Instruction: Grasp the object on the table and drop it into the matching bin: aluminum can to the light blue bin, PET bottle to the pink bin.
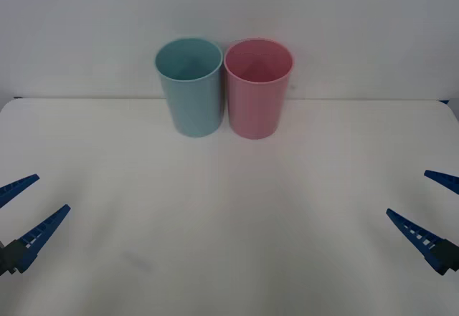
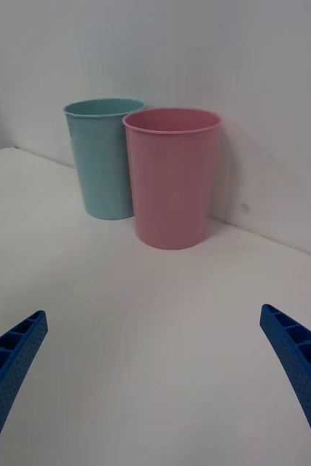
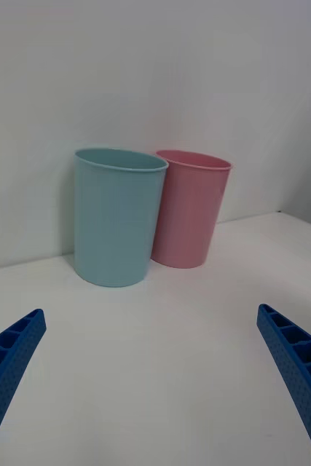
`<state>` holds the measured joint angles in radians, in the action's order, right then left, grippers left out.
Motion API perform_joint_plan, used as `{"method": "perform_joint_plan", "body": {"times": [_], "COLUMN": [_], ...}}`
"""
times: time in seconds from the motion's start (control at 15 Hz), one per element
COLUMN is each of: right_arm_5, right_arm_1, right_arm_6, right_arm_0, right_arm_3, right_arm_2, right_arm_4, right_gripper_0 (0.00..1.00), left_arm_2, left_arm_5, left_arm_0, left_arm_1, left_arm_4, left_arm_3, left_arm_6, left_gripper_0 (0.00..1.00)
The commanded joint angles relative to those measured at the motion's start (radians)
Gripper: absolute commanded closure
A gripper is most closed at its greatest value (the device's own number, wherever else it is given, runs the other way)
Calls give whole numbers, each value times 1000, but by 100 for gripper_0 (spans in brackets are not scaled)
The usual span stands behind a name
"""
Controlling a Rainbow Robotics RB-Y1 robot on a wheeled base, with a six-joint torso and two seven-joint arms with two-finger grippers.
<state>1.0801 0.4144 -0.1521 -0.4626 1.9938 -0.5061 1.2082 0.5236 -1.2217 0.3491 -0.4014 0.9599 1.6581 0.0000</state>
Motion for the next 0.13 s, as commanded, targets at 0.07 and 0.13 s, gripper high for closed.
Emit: {"method": "perform_joint_plan", "body": {"times": [0.07,0.13], "right_arm_5": [38,54], "right_arm_1": [1,1], "right_arm_6": [13,13], "right_arm_0": [21,30], "right_arm_3": [-52,-72], "right_arm_2": [-9,-17], "right_arm_4": [-6,-9], "right_gripper_0": [0,0], "left_arm_2": [0,0], "left_arm_5": [0,0], "left_arm_0": [0,0], "left_arm_1": [0,0], "left_arm_4": [0,0], "left_arm_3": [0,0], "left_arm_6": [0,0], "left_gripper_0": [0,0]}}
